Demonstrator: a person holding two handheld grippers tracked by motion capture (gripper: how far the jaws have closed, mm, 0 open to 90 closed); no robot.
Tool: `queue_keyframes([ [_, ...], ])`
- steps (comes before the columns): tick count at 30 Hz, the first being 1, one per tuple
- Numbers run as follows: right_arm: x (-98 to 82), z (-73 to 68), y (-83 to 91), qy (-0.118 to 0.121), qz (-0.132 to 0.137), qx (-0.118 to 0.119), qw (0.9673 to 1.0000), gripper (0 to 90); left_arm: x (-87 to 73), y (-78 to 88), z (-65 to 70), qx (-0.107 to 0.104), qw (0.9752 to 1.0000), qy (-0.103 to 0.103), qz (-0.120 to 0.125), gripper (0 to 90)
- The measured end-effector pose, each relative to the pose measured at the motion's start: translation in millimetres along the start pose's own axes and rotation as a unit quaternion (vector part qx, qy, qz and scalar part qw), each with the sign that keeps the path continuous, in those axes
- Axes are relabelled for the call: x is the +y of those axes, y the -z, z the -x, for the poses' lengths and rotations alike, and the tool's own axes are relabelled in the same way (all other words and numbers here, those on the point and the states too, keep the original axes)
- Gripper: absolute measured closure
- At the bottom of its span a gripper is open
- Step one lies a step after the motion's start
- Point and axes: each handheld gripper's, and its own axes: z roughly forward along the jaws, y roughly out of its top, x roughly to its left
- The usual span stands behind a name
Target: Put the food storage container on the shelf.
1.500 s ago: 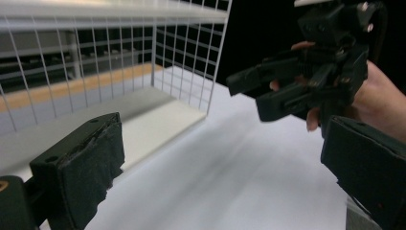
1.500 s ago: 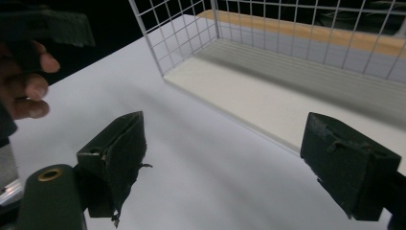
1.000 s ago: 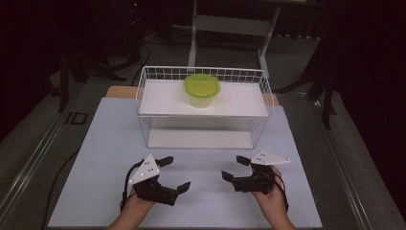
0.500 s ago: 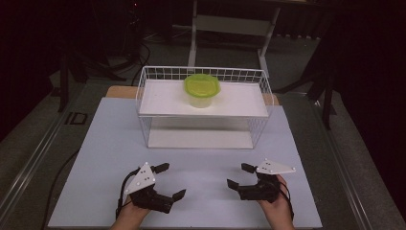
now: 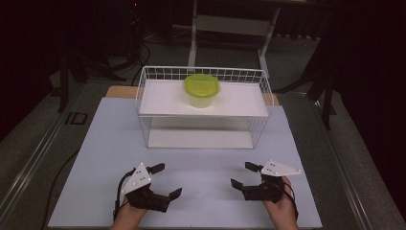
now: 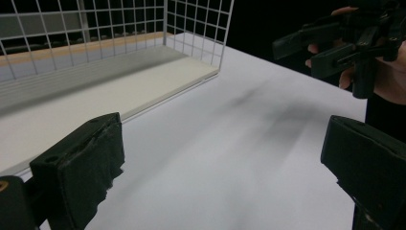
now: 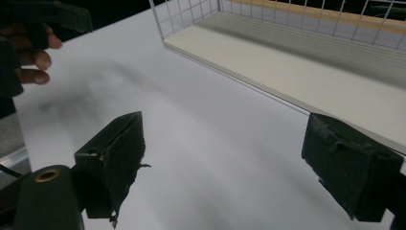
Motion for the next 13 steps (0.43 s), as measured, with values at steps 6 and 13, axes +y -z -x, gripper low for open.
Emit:
queue_keyframes([
  [6,-1.8,0.5,-1.5,0.008,-0.007,-0.001,0.9999,14.7,-2.1,-1.3,1.6,-0.001,1.0000,-0.005,-0.005,1.9],
  [13,-4.2,2.5,-4.0,0.006,-0.013,0.001,0.9999,14.7,-0.9,0.9,-1.8,0.002,1.0000,0.003,0.004,1.9],
])
